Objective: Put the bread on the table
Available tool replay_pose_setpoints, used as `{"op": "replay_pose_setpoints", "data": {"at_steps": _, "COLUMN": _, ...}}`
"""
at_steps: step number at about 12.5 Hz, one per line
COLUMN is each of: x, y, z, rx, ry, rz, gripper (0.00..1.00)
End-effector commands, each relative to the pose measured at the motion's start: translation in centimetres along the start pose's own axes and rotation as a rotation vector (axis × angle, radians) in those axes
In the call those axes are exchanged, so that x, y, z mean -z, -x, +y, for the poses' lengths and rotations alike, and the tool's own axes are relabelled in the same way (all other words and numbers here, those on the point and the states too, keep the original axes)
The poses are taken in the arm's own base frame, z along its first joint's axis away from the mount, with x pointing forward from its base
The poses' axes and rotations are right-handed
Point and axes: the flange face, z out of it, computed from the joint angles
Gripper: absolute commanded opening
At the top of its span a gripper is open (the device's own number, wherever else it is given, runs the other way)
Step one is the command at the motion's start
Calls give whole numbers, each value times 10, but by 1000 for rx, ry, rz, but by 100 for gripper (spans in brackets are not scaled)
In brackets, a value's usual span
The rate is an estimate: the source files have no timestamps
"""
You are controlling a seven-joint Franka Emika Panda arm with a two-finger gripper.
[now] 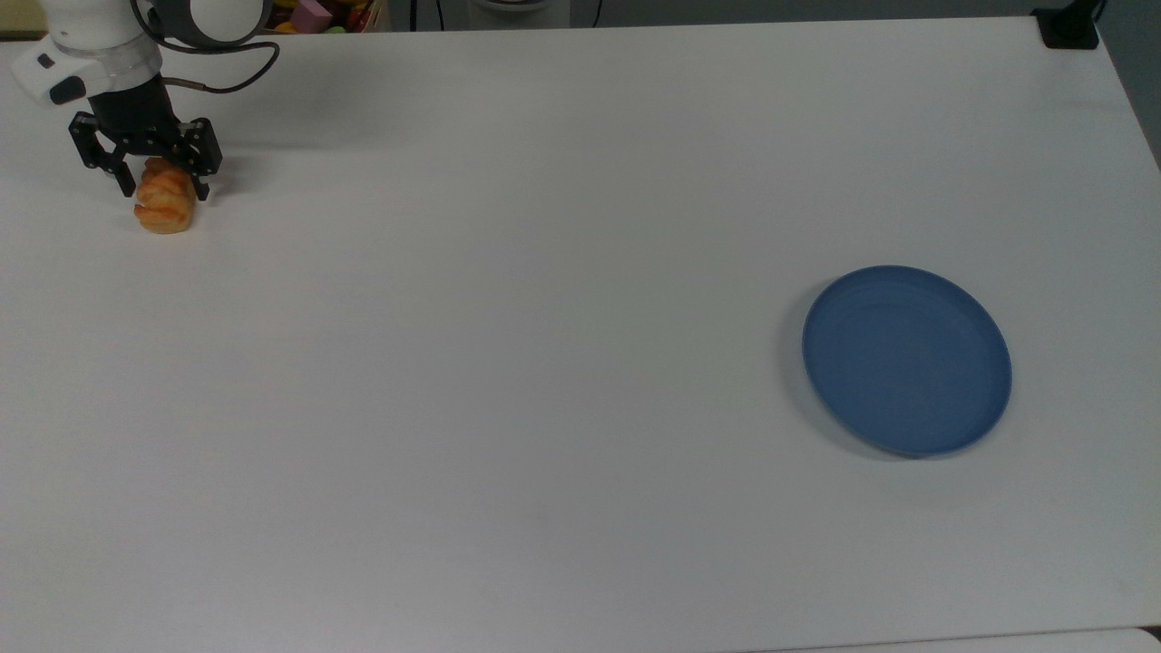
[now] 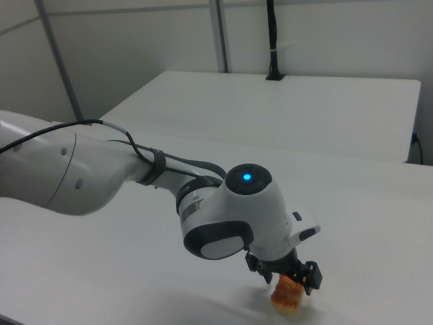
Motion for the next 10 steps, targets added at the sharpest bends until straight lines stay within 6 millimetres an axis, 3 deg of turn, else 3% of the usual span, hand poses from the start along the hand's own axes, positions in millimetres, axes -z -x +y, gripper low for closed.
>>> {"op": "replay_pose_setpoints", "data": {"at_steps": 1, "x": 28, "y": -18, "z": -18, "rx": 25, "ry": -41, "rz": 48, "gripper": 100}}
{"op": "replay_pose_setpoints", "data": {"at_steps": 4, "x": 75, "y": -37, "z": -29, "rx": -16, "ry": -60, "rz": 88, "gripper": 100}}
{"op": "replay_pose_setpoints", "data": {"at_steps": 6, "x": 126, "y": -56, "z": -41, "rx": -47, "ry": -118, "rz": 61, "gripper": 100}}
{"op": "replay_pose_setpoints", "data": {"at_steps": 8, "x": 192, "y": -65, "z": -72, "rx": -129, "ry": -200, "rz": 16, "gripper": 100}}
{"op": "replay_pose_setpoints", "data": {"at_steps": 10, "x": 240, "y": -71, "z": -109, "rx": -174, "ry": -239, "rz": -23, "gripper": 100}}
